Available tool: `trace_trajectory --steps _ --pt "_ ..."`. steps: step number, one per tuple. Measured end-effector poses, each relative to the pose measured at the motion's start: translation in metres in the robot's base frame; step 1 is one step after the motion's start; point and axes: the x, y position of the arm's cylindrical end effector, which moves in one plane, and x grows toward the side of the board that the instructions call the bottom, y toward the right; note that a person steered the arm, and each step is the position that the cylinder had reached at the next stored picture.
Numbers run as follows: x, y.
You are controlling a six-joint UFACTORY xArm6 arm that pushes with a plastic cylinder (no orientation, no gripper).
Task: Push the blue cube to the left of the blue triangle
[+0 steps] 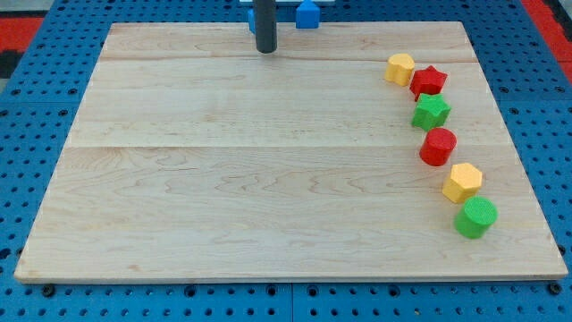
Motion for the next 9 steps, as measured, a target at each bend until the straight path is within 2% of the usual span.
trace_trajectory --steps 1,2,6,8,9 --pt "-0.016 0.009" --pt "-0.022 -0.006" --pt "-0.032 -0.003" --pt "-0.034 -0.027" --pt "-0.013 0.042"
